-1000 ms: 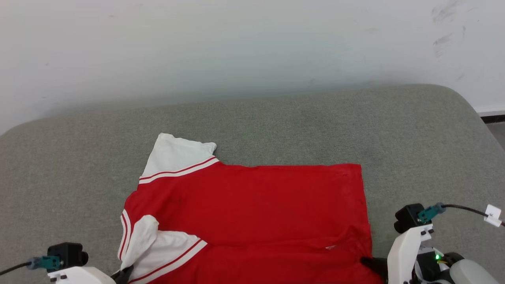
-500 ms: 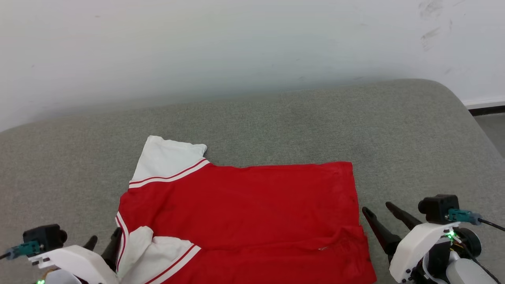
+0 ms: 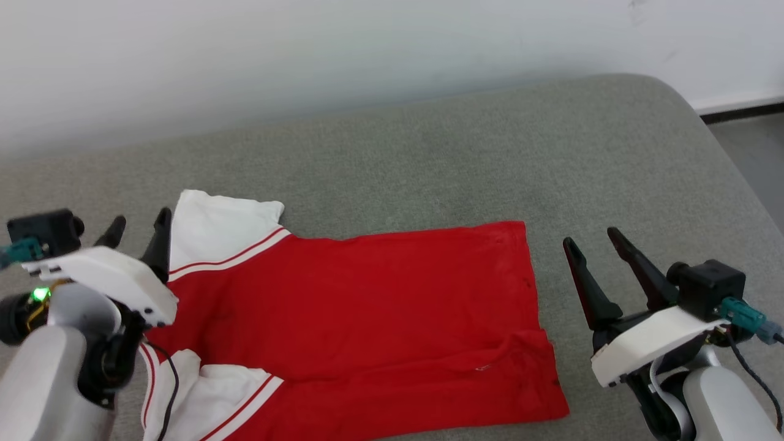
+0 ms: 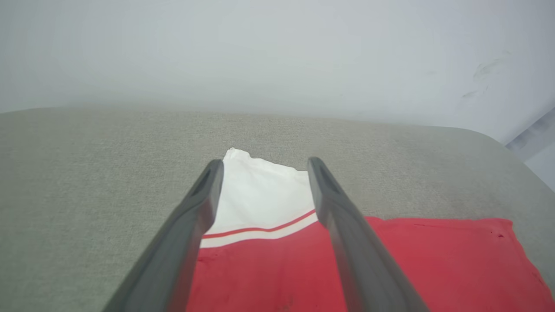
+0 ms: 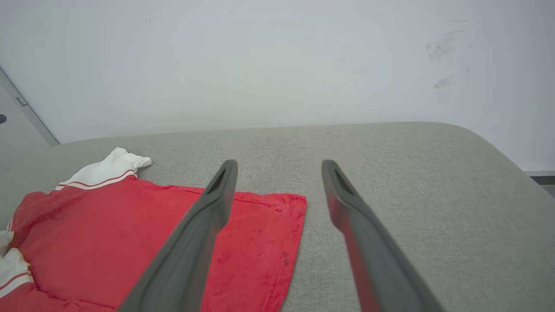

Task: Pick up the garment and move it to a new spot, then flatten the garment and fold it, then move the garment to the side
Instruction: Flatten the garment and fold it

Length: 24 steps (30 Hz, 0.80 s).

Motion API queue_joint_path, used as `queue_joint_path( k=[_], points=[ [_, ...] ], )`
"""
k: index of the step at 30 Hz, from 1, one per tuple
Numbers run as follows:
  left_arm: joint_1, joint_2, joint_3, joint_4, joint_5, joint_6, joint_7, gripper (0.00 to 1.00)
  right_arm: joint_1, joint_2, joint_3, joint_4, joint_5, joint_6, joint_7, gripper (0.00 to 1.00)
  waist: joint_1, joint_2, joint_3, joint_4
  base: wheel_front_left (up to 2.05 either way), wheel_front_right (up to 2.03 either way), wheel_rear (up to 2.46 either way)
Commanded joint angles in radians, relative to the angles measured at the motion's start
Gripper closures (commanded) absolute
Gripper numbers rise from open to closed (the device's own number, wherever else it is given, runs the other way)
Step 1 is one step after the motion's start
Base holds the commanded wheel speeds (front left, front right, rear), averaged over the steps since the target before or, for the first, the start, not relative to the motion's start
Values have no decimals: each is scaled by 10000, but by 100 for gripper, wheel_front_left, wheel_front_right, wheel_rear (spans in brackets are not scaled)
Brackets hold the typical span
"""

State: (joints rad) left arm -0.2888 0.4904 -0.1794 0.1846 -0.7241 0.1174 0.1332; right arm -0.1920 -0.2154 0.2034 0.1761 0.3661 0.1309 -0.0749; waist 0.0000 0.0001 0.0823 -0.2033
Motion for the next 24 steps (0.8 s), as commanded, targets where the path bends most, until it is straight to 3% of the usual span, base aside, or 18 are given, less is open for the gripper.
queue_joint_path(
  k=[1,3,4,7,11,17,24],
  points=[
    [-659,107,-52,241,-43,-153,267,0,-240,113,-86,-304,-138,-4,-50,0,0,-1,677,-381,0,0,0],
    [-1405,325,-138,648,-111,-383,734,0,-329,179,-74,-605,-161,-4,-37,0,0,-1,1041,-529,0,0,0],
    [-2554,672,-281,1123,-308,-763,1749,0,-477,208,-94,-1013,-181,-4,-56,0,0,-1,1625,-717,0,0,0],
    [-3676,1158,-453,1562,-490,-1107,3051,0,-625,252,-22,-1314,-87,-4,-111,0,0,-1,2149,-919,0,0,0],
    [-4963,1858,-638,1901,-779,-1251,5144,0,-783,300,93,-1586,32,-4,-155,0,0,-1,2864,-1197,0,0,0],
    [-6116,2606,-773,2120,-1083,-745,7710,0,-1081,382,297,-1763,214,-4,-357,0,0,-1,3845,-1523,0,0,0],
    [-6047,3128,-765,2308,-1188,-5,9123,0,-1376,278,599,-1607,442,-4,-560,0,0,-1,4459,-1749,0,0,0]
  ],
)
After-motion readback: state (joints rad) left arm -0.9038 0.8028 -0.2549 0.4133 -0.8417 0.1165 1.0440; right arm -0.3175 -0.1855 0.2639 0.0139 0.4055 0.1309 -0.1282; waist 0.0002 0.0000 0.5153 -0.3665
